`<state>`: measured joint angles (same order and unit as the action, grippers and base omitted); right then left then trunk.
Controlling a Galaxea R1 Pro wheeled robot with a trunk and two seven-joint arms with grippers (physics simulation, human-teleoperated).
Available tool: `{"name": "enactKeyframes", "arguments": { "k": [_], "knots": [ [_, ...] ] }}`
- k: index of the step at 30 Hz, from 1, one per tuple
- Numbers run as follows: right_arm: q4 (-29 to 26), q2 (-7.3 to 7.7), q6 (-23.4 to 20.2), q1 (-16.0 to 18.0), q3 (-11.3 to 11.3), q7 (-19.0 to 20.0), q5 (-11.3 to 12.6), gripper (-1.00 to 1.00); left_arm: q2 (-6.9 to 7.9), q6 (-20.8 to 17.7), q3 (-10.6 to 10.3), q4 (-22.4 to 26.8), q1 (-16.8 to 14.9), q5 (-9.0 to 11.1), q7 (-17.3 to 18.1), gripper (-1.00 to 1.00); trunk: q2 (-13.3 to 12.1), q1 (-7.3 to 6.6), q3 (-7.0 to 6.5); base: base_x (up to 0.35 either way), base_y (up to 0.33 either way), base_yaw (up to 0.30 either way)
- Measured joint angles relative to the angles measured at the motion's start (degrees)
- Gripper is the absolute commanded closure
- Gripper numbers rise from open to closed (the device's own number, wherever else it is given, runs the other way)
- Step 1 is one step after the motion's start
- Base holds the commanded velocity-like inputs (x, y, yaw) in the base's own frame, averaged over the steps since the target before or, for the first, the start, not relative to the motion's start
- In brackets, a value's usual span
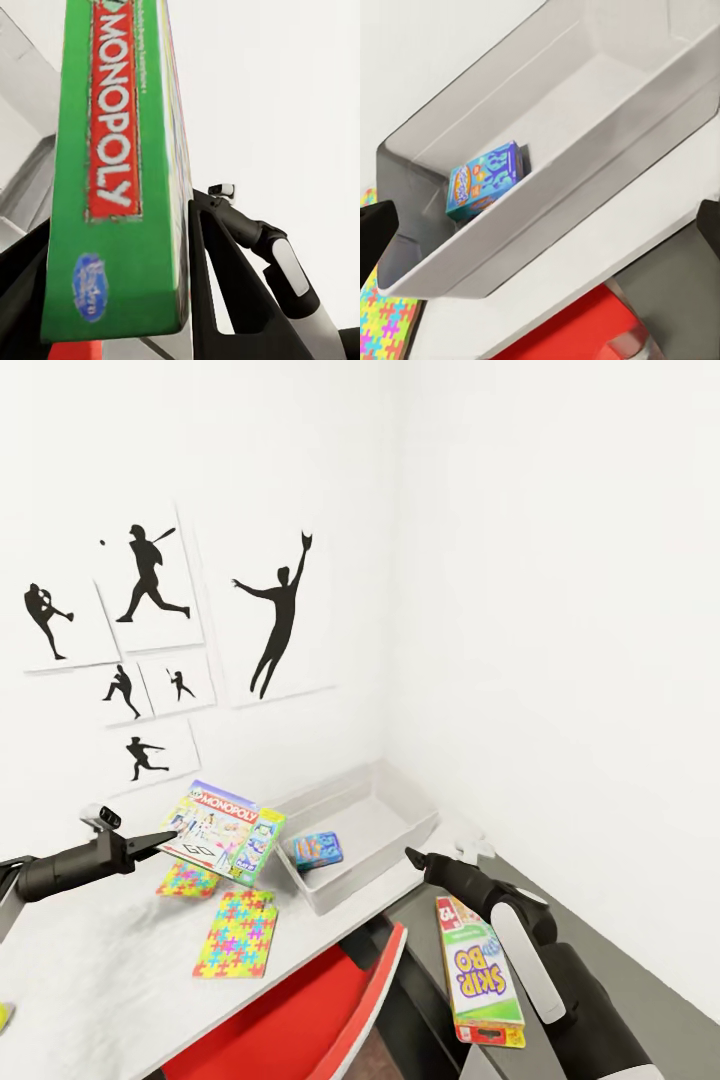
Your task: Put all the toys in the child's room - the three board games (two on the bed and one on the table), the two jigsaw puzzles on the table, and the tennis ball on the table - inside the toy box on the table in the child's room.
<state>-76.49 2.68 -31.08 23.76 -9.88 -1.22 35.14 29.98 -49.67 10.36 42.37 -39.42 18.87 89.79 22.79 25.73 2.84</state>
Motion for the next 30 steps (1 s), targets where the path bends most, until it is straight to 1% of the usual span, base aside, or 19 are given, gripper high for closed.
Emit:
{"name": "enactKeyframes", "arguments": {
  "k": [10,19,30],
  "knots": [
    [0.0,0.01,0.0,0.0,0.0,0.0,0.0,-1.00,0.01,0.0,0.0,0.0,0.0,0.0,0.0,1.00,0.0,0.00,0.00,0.070,0.081,-0.003],
    [0.0,0.01,0.0,0.0,0.0,0.0,0.0,-1.00,0.00,0.0,0.0,0.0,0.0,0.0,0.0,1.00,0.0,-0.01,0.00,0.139,0.092,0.000],
    [0.0,0.01,0.0,0.0,0.0,-0.1,0.0,-1.00,0.07,0.0,0.0,0.0,0.0,0.0,0.0,1.00,0.0,0.01,0.00,0.071,-0.003,0.000]
  ]
}}
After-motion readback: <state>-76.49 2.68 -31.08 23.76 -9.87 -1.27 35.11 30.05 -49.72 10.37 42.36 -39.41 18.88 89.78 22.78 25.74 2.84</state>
